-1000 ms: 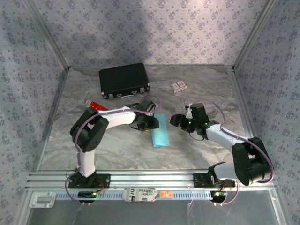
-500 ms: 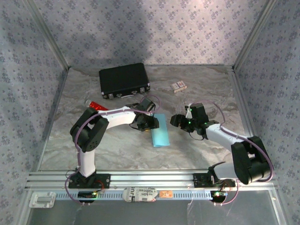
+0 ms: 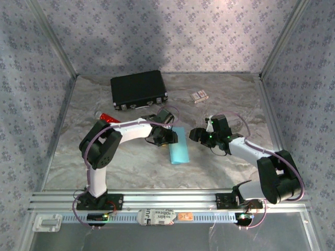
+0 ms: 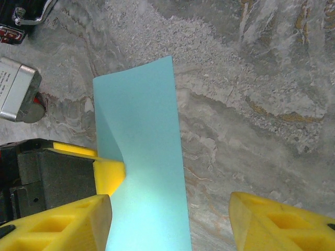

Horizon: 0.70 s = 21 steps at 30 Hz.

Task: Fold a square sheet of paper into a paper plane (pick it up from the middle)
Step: Hold the square sheet of paper at the center of the table.

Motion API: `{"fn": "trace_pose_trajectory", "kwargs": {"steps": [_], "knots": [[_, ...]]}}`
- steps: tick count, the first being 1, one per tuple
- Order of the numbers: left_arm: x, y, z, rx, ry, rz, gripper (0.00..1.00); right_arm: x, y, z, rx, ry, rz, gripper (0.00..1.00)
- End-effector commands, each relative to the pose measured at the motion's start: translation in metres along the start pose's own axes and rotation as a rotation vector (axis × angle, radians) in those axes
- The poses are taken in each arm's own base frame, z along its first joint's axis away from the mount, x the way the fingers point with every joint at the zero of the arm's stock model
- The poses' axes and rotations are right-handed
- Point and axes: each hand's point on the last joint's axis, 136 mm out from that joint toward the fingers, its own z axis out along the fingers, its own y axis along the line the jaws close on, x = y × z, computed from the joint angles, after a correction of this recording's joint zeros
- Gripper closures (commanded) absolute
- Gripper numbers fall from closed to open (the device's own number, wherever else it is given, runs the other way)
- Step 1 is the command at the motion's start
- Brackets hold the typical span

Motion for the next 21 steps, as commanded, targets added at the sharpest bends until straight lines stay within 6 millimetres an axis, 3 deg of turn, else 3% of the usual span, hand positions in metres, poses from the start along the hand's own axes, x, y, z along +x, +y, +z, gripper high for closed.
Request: {"fn": "trace_pose_trajectory", "kwargs": {"steps": [1, 8, 14, 21], "knots": [[0.031, 0.064, 0.036, -0.214, 0.106, -0.014, 0.49, -0.005, 0.008, 0.001, -0.014, 0.001, -0.023, 0.38], [0.032, 0.065, 0.038, -0.221, 0.113, -0.016, 0.49, -0.004, 0.012, 0.005, -0.034, 0.018, -0.028, 0.41], [0.032, 0.065, 0.037, -0.220, 0.112, -0.020, 0.49, 0.003, 0.027, 0.014, -0.101, 0.084, -0.053, 0.68], [0.032, 0.064, 0.038, -0.213, 0.111, -0.021, 0.49, 0.014, 0.026, 0.033, -0.068, 0.172, -0.037, 0.90]]}}
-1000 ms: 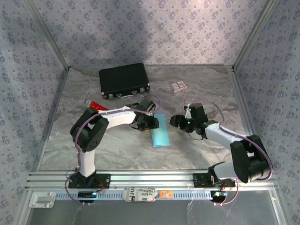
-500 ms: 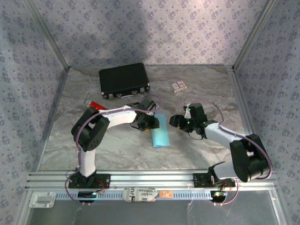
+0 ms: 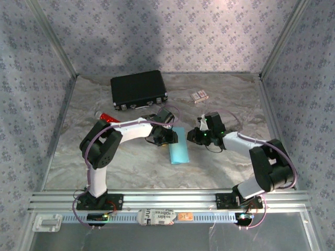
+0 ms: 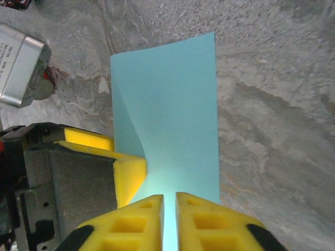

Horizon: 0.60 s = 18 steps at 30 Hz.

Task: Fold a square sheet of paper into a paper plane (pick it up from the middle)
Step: Hold the square sheet of paper at the center of the table.

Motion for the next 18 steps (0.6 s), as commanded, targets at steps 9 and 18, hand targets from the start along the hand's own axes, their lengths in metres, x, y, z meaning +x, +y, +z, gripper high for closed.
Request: {"fn": "trace_pose_trajectory", "kwargs": {"steps": [9, 18], "knots": [[0.032, 0.064, 0.040, -0.208, 0.105, -0.021, 0.49, 0.010, 0.009, 0.030, -0.005, 0.122, -0.001, 0.99], [0.034, 0.065, 0.042, -0.205, 0.109, -0.027, 0.49, 0.023, 0.002, 0.047, 0.003, 0.195, 0.022, 1.00]]}}
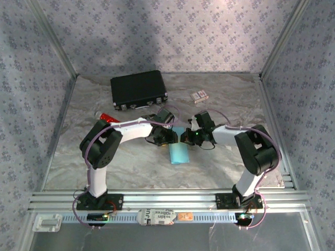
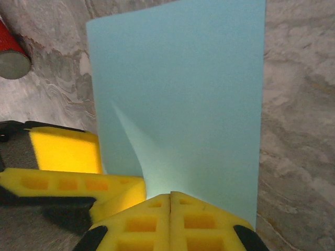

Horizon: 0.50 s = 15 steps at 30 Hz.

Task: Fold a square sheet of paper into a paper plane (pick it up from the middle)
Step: Hold the square sheet of paper at the center of the table.

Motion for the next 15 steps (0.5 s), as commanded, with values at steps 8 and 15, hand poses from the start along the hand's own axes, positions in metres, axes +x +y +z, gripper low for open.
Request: {"fn": "trace_pose_trajectory", "kwargs": {"steps": [8, 15], "knots": [[0.028, 0.056, 0.036, -0.182, 0.095, -0.024, 0.49, 0.034, -0.054, 0.013, 0.180, 0.099, 0.051, 1.00], [-0.004, 0.011, -0.004, -0.036, -0.010, -0.018, 0.45, 0.025, -0.056, 0.008, 0.180, 0.084, 0.050, 1.00]]}}
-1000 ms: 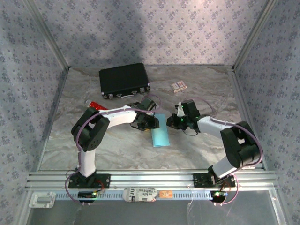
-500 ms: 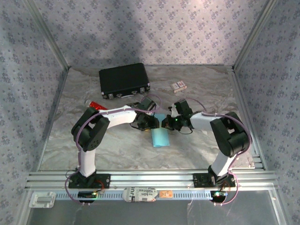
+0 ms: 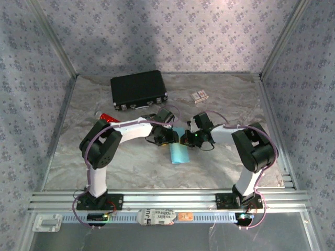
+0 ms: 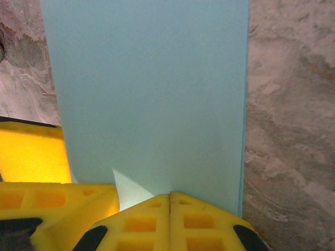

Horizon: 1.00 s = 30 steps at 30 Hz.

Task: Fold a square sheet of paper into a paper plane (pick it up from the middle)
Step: Hold the square sheet of paper at the center of the table, then first fold the square sheet of paper in half at the center of the table.

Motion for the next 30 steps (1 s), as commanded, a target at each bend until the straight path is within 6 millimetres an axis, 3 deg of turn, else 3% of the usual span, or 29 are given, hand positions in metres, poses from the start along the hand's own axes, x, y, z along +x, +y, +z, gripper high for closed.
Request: {"fn": "trace_pose_trajectory", "kwargs": {"steps": [1, 7, 12, 19, 30], "knots": [[-0.008, 0.010, -0.008, -0.028, -0.028, -0.021, 0.44, 0.018, -0.043, 0.003, 0.141, 0.053, 0.057, 1.00], [-0.025, -0.031, -0.043, 0.211, -0.096, -0.063, 0.48, 0.012, -0.046, -0.005, 0.152, 0.053, 0.051, 1.00], [-0.023, -0.058, -0.040, 0.395, -0.070, -0.076, 0.70, 0.012, -0.047, -0.005, 0.152, 0.044, 0.067, 1.00], [-0.013, -0.056, -0.026, 0.450, -0.034, -0.093, 0.99, 0.011, -0.047, -0.005, 0.158, 0.030, 0.078, 1.00], [0.002, -0.047, -0.007, 0.473, 0.025, -0.110, 1.00, 0.012, -0.047, -0.005, 0.163, 0.030, 0.079, 1.00]]}}
